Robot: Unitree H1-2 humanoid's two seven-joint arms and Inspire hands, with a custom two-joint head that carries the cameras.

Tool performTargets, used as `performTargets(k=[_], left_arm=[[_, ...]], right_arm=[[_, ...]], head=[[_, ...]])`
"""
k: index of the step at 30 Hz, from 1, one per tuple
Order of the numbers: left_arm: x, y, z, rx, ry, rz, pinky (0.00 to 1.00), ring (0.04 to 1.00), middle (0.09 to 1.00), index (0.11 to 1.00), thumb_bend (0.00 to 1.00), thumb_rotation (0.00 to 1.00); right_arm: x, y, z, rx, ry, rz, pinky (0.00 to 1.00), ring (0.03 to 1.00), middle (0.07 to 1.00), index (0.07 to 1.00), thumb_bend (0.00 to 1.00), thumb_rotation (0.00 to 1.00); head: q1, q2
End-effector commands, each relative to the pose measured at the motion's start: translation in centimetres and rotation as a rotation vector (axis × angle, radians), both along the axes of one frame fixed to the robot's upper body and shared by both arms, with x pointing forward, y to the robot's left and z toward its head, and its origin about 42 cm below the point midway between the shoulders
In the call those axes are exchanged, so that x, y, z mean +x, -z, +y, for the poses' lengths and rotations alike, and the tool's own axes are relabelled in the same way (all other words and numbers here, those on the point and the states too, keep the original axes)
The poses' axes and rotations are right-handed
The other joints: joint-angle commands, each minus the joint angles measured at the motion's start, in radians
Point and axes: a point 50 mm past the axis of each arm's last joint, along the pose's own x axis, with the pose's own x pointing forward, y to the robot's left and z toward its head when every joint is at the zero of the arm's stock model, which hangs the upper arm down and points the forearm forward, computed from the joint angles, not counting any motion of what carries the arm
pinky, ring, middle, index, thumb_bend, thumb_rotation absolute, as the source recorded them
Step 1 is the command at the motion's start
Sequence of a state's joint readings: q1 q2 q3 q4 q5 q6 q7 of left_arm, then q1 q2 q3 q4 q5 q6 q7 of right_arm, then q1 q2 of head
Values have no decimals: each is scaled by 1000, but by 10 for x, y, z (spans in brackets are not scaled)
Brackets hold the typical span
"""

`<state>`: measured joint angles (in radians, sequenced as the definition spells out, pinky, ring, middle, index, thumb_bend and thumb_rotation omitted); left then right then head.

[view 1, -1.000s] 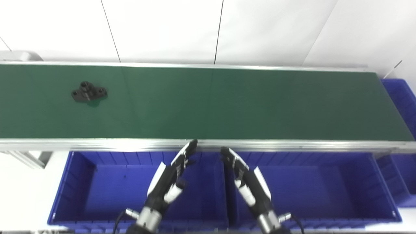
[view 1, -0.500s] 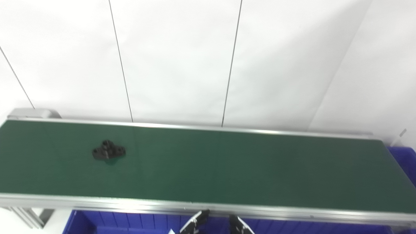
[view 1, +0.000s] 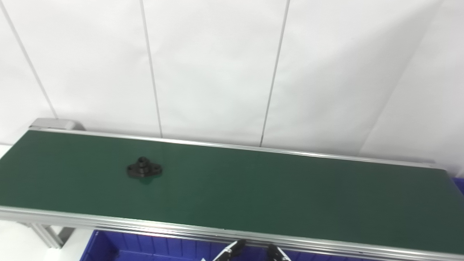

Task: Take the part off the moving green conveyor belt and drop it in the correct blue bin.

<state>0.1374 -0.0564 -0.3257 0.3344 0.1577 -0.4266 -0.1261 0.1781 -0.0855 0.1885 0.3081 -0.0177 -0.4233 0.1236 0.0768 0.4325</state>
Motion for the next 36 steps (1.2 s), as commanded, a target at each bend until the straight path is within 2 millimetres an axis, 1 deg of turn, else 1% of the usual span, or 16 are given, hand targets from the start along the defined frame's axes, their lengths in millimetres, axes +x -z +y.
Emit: performTargets(k=[1, 2, 3, 5, 6, 7, 11, 13, 14, 16, 18, 24, 27, 30, 33, 36], left_arm=[[10, -17, -9, -53, -5, -78, 823, 923, 924, 891, 1000, 928], [11, -18, -9, -53, -7, -82, 823, 924, 924, 891, 1000, 927], [11, -19, -9, -52, -9, -86, 818, 923, 925, 894, 1000, 928], [11, -20, -8, -47, -11, -90, 815, 924, 927, 897, 1000, 929], [12, -20, -8, -46, -11, -91, 815, 925, 928, 898, 1000, 929], [12, -20, -8, -46, -12, -92, 822, 928, 932, 899, 1000, 931], [12, -24, -9, -47, -4, -92, 843, 937, 946, 907, 1000, 941], [12, -25, -10, -46, -1, -92, 849, 939, 949, 909, 1000, 943], [12, -26, -10, -45, 0, -92, 850, 940, 951, 911, 1000, 948], [13, -26, -11, -47, 0, -93, 857, 949, 951, 914, 995, 953], [13, -27, -11, -47, -1, -94, 871, 963, 954, 918, 996, 961], [13, -28, -11, -51, 0, -95, 894, 978, 961, 926, 993, 969], [13, -27, -10, -46, 1, -91, 904, 988, 966, 928, 1000, 979], [13, -27, -11, -44, 4, -89, 904, 990, 970, 933, 1000, 985], [13, -27, -12, -41, 7, -95, 889, 986, 970, 936, 1000, 991], [13, -27, -13, -43, 5, -96, 889, 988, 970, 936, 1000, 994]], right_arm=[[8, -14, -2, 24, 0, -87, 887, 879, 906, 924, 871, 929], [8, -15, -2, 22, 4, -93, 885, 879, 906, 924, 868, 928], [7, -16, -2, 20, 7, -97, 897, 886, 907, 925, 885, 929], [6, -19, -3, 19, 16, -109, 915, 894, 908, 928, 895, 924], [5, -22, -4, 20, 22, -119, 922, 897, 908, 929, 897, 922], [4, -24, -5, 21, 26, -126, 918, 894, 905, 932, 898, 918], [-2, -43, -9, 19, 53, -191, 913, 889, 896, 937, 916, 923], [-3, -51, -11, 29, 58, -219, 914, 885, 893, 936, 909, 926], [-4, -55, -12, 38, 59, -229, 927, 886, 892, 933, 917, 907], [-5, -69, -14, 52, 62, -275, 930, 886, 891, 927, 937, 897], [-5, -83, -16, 72, 62, -322, 915, 873, 882, 914, 944, 888], [-2, -110, -19, 88, 89, -424, 882, 853, 860, 893, 960, 904], [7, -121, -22, 78, 104, -473, 837, 826, 838, 871, 960, 911], [16, -127, -27, 46, 118, -507, 804, 805, 823, 870, 936, 901], [31, -133, -35, 3, 144, -537, 779, 778, 811, 872, 912, 873], [50, -141, -39, -57, 180, -539, 710, 720, 799, 869, 874, 855]], head=[[-4, 9], [-11, 23], [-11, 23], [-14, 32], [-20, 43], [-20, 43], [-36, 75], [-42, 81], [-42, 81], [-46, 85], [-54, 92], [-70, 102], [-76, 102], [-78, 102], [-74, 103], [-73, 103]])
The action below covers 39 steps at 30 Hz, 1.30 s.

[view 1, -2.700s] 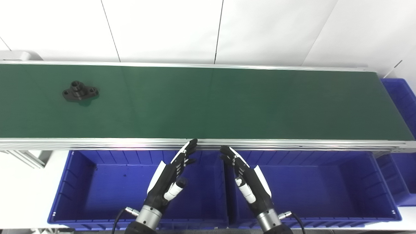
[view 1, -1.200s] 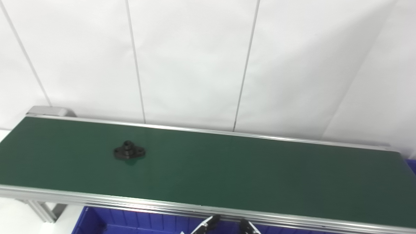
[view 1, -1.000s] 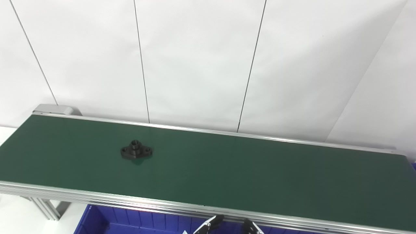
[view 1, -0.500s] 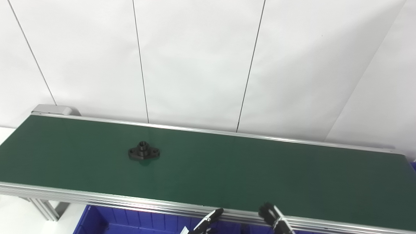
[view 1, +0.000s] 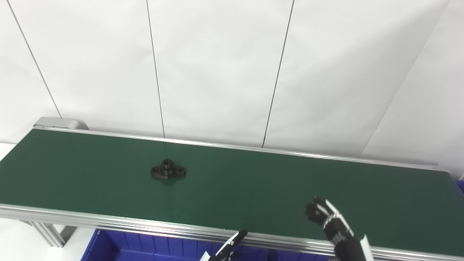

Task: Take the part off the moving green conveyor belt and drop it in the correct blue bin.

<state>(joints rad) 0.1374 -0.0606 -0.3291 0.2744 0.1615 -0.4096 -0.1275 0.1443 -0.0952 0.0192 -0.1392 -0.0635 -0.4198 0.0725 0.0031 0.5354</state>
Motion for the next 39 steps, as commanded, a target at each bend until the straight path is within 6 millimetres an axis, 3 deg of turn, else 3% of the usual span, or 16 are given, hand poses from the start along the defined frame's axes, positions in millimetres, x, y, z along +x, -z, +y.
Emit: performTargets(k=[1, 8, 13, 18, 27, 39], left_arm=[[7, -12, -10, -32, 5, -53, 891, 988, 970, 935, 1000, 993], [6, -13, -11, -36, 5, -50, 905, 996, 974, 938, 1000, 994], [7, -12, -13, -37, 8, -52, 898, 988, 973, 939, 1000, 998], [8, -12, -16, -39, 7, -54, 896, 990, 972, 943, 1000, 1000], [9, -11, -19, -47, 3, -50, 906, 992, 972, 939, 1000, 999], [9, -10, -23, -51, 1, -51, 967, 1000, 976, 950, 1000, 1000]], right_arm=[[18, -15, -2, -33, 38, -40, 690, 713, 803, 869, 864, 844], [65, -41, 3, -148, 106, -16, 665, 716, 805, 843, 916, 811], [103, -56, 15, -268, 102, -47, 658, 717, 800, 821, 893, 781], [138, -66, 30, -400, 60, -34, 659, 743, 812, 831, 966, 729], [183, -79, 52, -611, 76, 25, 652, 760, 805, 816, 998, 694], [218, -78, 71, -853, 74, 66, 699, 784, 816, 822, 995, 639]], head=[[1, -1], [5, -1], [1, -5], [11, -7], [16, -12], [28, -24]])
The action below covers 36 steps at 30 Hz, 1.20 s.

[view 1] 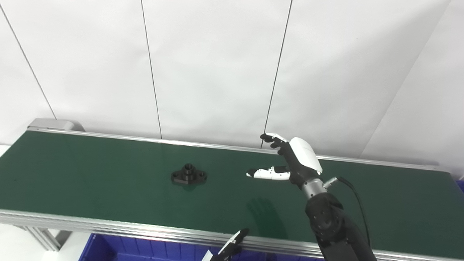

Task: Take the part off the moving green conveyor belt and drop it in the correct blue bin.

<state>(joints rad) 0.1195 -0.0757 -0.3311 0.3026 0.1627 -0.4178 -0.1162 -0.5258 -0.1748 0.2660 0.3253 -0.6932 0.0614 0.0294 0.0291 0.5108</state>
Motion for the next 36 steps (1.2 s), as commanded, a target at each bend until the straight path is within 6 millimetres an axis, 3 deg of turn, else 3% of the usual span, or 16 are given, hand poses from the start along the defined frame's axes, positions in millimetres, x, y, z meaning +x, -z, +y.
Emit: performTargets(k=[1, 12, 20, 36], left_arm=[[4, -11, -17, -40, 3, -53, 968, 1000, 976, 950, 1000, 1000], [3, -12, -27, -32, 12, -71, 912, 971, 977, 951, 981, 1000], [1, -15, -35, -18, 11, -83, 930, 969, 969, 953, 991, 1000], [-5, -19, -45, -26, 12, -92, 878, 944, 958, 942, 953, 981]], right_arm=[[15, -26, 9, -56, -7, -67, 701, 785, 818, 826, 993, 649], [35, -18, 35, -166, -24, 8, 722, 806, 835, 839, 1000, 630], [42, -10, 47, -198, -35, 12, 859, 842, 837, 835, 1000, 611], [49, 3, 59, -236, -55, 43, 793, 816, 827, 837, 1000, 609]], head=[[5, 0], [30, -4], [48, -4], [74, -4]])
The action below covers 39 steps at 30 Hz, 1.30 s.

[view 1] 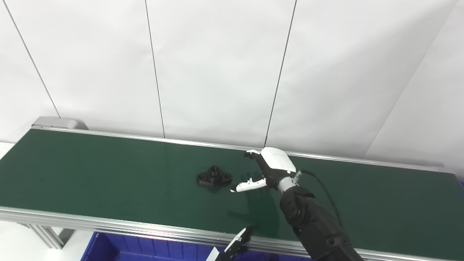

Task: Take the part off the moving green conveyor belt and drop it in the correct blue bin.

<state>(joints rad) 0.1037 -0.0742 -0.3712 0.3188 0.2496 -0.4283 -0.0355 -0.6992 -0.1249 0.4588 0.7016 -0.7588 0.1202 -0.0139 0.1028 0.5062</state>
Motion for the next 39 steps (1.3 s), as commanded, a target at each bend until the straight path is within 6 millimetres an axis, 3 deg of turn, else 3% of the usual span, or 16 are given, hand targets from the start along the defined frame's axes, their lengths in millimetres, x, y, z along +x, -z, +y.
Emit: performTargets(k=[1, 12, 22, 29, 33, 35, 37, 38, 39], left_arm=[[-6, -18, -36, -95, 17, -44, 895, 949, 958, 942, 956, 984], [-8, -20, -42, -89, 22, -44, 926, 961, 959, 941, 928, 981], [-8, -23, -46, -88, 19, -50, 880, 938, 949, 934, 924, 976], [-11, -27, -45, -93, 11, -55, 887, 938, 946, 930, 936, 973], [-13, -28, -44, -92, 11, -65, 882, 934, 941, 926, 940, 969], [-14, -29, -43, -88, 13, -64, 882, 934, 942, 926, 944, 971], [-15, -29, -42, -87, 16, -61, 884, 936, 945, 928, 953, 972], [-15, -30, -41, -87, 17, -61, 884, 936, 945, 928, 954, 971], [-15, -30, -40, -87, 17, -61, 884, 936, 946, 929, 954, 970]], right_arm=[[14, -34, 18, 25, -48, -96, 794, 821, 831, 840, 1000, 607], [15, -33, 32, -14, -80, -82, 812, 829, 835, 832, 1000, 607], [14, -29, 45, -54, -95, -69, 723, 777, 812, 791, 1000, 595], [14, -16, 39, -101, -86, -45, 671, 736, 775, 774, 1000, 567], [14, -3, 33, -139, -63, -25, 570, 682, 743, 745, 957, 486], [14, 3, 28, -145, -42, -7, 497, 644, 739, 730, 897, 388], [14, 8, 24, -166, -21, -1, 430, 574, 708, 700, 812, 200], [15, 10, 23, -200, -9, 5, 364, 491, 580, 611, 673, 102], [15, 11, 23, -225, -1, 7, 313, 430, 523, 576, 577, 41]], head=[[2, 0], [19, -3], [30, 3], [30, 12], [26, 15], [23, 16], [17, 19], [13, 22], [13, 22]])
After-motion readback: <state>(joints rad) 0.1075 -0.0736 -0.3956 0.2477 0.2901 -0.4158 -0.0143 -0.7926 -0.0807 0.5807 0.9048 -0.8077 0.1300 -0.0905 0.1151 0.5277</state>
